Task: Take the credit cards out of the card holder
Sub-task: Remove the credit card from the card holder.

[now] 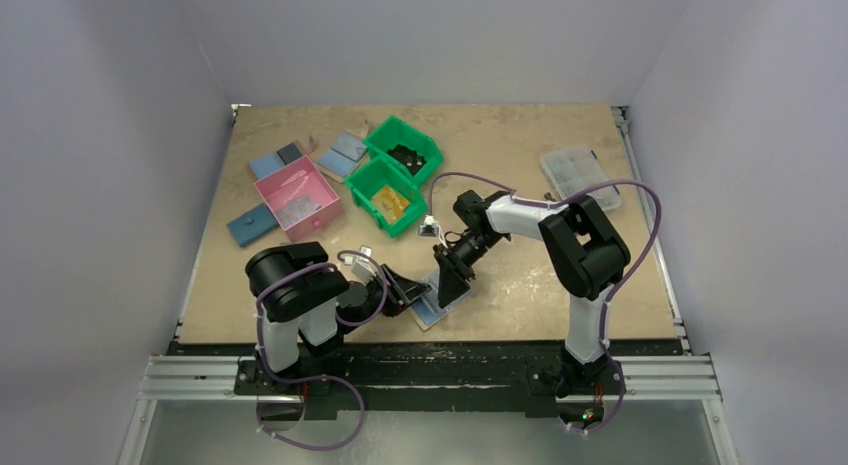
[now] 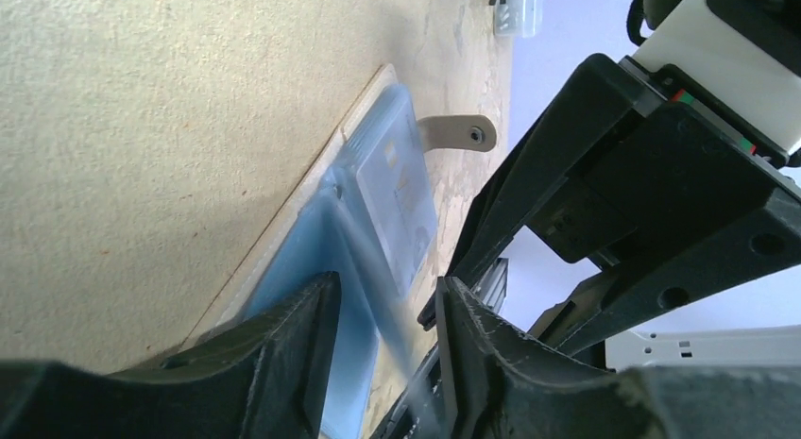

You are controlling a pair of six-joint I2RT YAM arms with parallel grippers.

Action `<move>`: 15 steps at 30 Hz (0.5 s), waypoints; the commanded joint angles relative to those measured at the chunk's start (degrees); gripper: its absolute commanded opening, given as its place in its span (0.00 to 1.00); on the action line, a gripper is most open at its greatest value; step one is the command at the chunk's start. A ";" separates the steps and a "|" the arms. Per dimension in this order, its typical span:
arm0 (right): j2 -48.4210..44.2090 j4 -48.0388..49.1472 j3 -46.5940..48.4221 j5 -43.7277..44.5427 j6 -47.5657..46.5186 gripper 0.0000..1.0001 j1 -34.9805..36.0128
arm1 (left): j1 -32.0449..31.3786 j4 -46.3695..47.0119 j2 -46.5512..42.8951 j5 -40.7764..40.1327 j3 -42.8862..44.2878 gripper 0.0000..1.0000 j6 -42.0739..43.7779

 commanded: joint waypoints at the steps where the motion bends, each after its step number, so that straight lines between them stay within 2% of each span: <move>1: -3.54 -0.67 1.60 0.63 -0.69 0.48 0.28 | 0.34 13.86 1.69 -0.87 -1.45 0.43 0.52; 11: -9.06 4.03 -0.02 8.80 1.79 0.51 0.19 | 1.17 13.40 1.64 0.60 -1.48 0.02 1.22; 15: -13.97 4.68 -0.52 12.33 0.14 0.52 0.19 | 2.11 11.64 0.70 2.65 -0.79 0.00 4.38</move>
